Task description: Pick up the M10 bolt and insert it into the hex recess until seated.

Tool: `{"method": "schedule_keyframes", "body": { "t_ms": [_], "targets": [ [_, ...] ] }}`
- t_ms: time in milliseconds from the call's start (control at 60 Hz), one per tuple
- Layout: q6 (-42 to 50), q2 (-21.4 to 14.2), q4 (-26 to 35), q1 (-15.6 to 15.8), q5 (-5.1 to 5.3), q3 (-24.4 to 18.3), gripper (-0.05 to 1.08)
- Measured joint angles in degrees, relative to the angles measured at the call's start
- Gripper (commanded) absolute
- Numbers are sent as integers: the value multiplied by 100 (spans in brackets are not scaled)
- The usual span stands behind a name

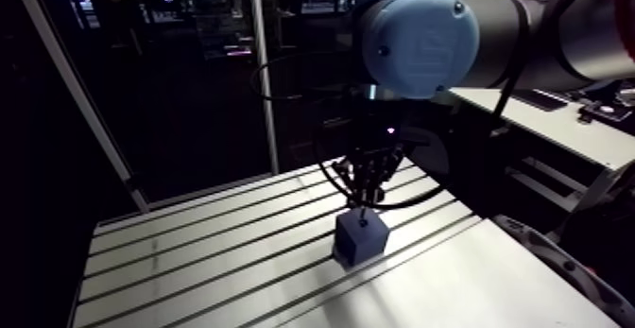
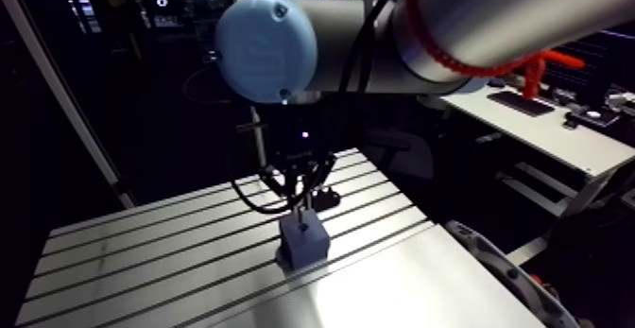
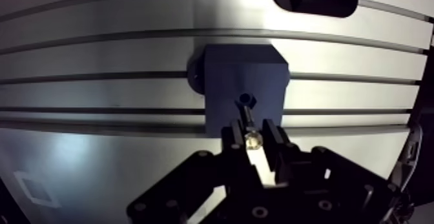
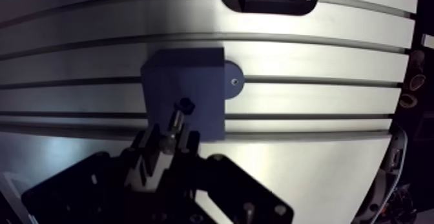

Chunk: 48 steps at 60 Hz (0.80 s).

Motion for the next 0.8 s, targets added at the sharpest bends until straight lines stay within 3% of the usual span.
{"method": "schedule_keyframes", "body": {
  "t_ms": [800],
  "targets": [
    [3,15,-117,2,0,52,104]
  ]
}}
